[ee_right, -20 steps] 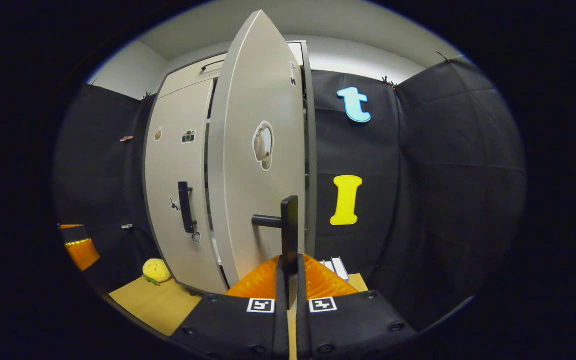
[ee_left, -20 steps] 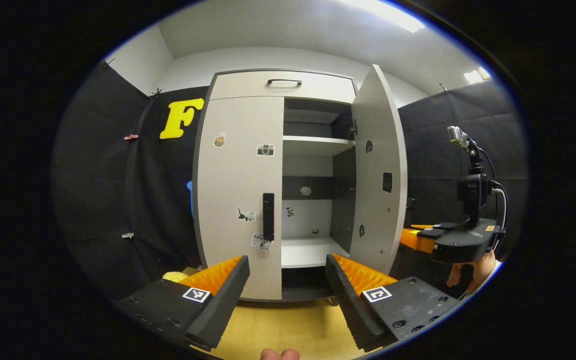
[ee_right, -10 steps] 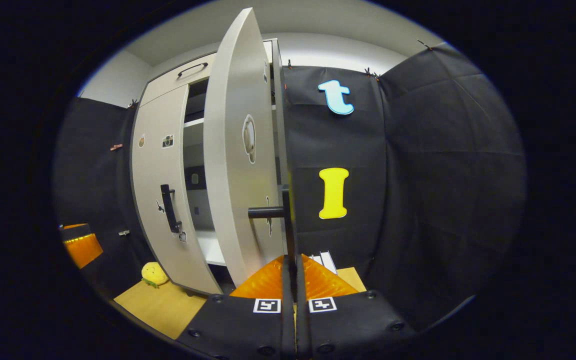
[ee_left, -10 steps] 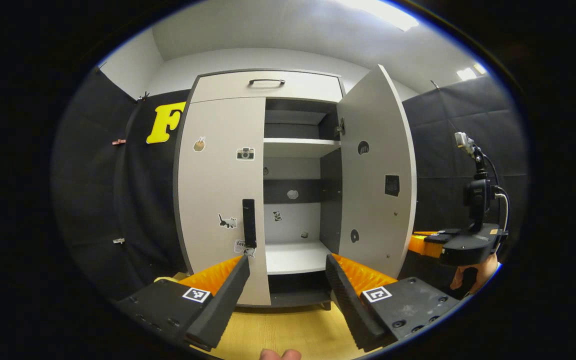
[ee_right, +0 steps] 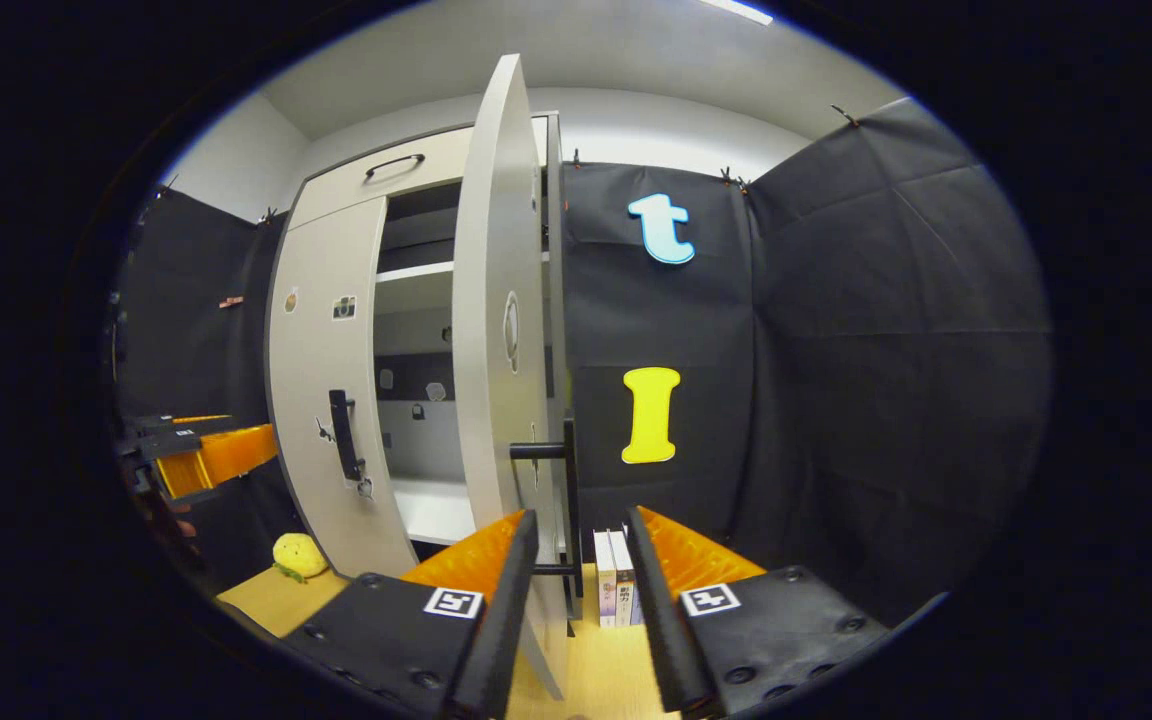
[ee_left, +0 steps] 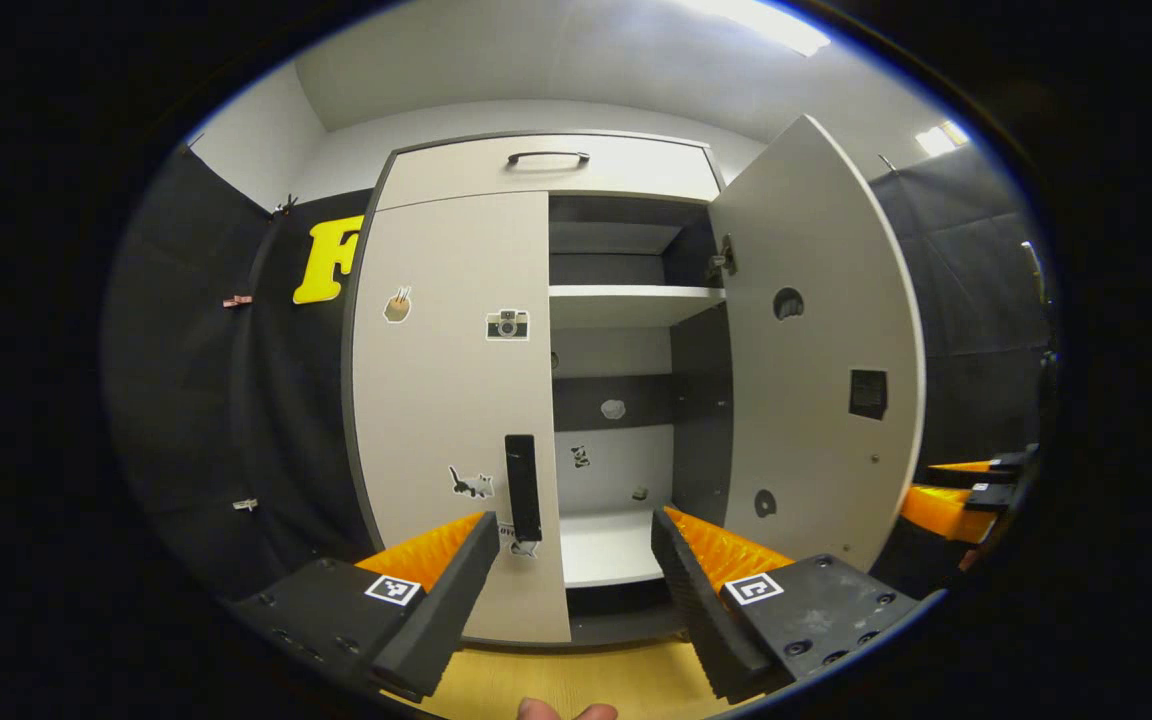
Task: Open the right door of the double-door shoe cabinet with the right hand, and open the left door with the left hand.
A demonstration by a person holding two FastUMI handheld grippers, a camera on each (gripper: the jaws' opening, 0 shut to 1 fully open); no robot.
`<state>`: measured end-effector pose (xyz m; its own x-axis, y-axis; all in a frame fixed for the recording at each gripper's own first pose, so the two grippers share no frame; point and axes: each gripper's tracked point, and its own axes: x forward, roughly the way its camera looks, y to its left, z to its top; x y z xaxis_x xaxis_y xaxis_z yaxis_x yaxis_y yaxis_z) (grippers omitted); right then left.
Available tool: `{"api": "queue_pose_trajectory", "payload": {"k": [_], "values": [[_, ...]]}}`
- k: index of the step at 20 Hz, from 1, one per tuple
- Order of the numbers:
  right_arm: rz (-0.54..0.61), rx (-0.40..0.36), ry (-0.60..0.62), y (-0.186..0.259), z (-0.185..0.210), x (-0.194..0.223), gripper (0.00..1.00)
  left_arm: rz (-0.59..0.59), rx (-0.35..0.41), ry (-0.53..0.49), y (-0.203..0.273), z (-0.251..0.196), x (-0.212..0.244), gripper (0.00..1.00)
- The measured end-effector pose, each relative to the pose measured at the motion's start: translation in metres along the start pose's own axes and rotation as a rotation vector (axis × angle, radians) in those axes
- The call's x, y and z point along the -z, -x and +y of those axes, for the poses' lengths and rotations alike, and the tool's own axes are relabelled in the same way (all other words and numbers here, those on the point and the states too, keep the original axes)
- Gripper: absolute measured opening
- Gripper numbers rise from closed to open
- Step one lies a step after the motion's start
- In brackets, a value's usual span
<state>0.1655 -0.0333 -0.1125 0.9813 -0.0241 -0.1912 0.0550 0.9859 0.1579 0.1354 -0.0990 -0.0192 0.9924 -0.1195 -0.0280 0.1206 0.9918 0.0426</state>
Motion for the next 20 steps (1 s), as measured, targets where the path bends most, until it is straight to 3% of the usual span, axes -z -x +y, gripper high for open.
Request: {"api": "queue_pose_trajectory", "payload": {"k": [1, 2, 4, 11, 19, 20], "values": [[0.004, -0.001, -0.020, 0.003, 0.000, -0.001, 0.75, -0.001, -0.004, -0.001, -0.011, 0.005, 0.001, 0.95], [0.006, -0.004, -0.039, 0.009, -0.001, -0.003, 0.75, 0.003, -0.005, -0.001, -0.024, 0.009, 0.002, 0.95], [-0.003, -0.006, -0.071, 0.016, -0.003, -0.008, 0.96, 0.002, -0.012, -0.004, -0.047, 0.018, 0.005, 0.95], [-0.061, 0.029, -0.001, 0.046, -0.021, -0.022, 0.96, 0.034, -0.034, 0.018, -0.123, 0.044, 0.031, 0.89], [-0.072, 0.046, 0.017, 0.058, -0.035, -0.027, 0.96, 0.083, -0.079, 0.011, -0.176, 0.059, 0.058, 0.55], [-0.069, 0.047, 0.016, 0.059, -0.037, -0.026, 0.96, 0.085, -0.073, 0.014, -0.178, 0.057, 0.058, 0.45]]}}
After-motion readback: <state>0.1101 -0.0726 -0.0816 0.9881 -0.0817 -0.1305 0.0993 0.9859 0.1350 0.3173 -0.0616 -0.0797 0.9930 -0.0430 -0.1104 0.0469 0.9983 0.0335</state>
